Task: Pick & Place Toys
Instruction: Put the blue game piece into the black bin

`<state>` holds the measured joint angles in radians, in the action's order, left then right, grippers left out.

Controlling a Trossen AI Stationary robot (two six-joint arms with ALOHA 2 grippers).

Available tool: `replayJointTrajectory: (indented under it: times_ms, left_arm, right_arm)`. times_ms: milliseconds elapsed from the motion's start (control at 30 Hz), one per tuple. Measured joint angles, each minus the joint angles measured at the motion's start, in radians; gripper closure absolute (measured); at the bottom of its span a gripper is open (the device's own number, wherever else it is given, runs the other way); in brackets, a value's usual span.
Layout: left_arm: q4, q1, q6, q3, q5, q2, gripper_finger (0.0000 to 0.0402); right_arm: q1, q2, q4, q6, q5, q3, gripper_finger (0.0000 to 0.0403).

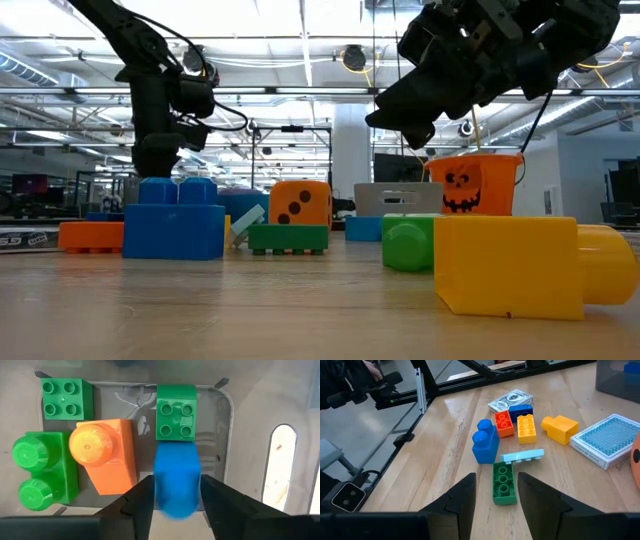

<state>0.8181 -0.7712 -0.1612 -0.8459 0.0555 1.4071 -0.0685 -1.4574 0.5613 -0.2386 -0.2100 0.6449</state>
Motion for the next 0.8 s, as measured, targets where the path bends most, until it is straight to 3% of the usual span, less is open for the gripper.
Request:
replayJointTrajectory:
  times_ms: [167, 267, 567, 800]
  left_arm:
    - [0.000, 0.000, 0.001, 0.000, 0.000, 0.000, 0.0275]
    - [-0.001, 0.000, 0.002, 0.000, -0.001, 0.000, 0.0273]
    - [-0.009, 0.000, -0.013, -0.001, -0.008, 0.000, 0.0176]
    - [0.069, 0.001, -0.011, -0.102, -0.039, 0.000, 0.0150]
  right_arm:
    - [0.000, 0.000, 0.000, 0.000, 0.000, 0.000, 0.0264]
    - [0.000, 0.000, 0.000, 0.000, 0.000, 0.000, 0.0266]
    - [0.000, 0.000, 0.000, 0.000, 0.000, 0.000, 0.0267]
    - [0.000, 0.000, 0.000, 0.000, 0.000, 0.000, 0.0267]
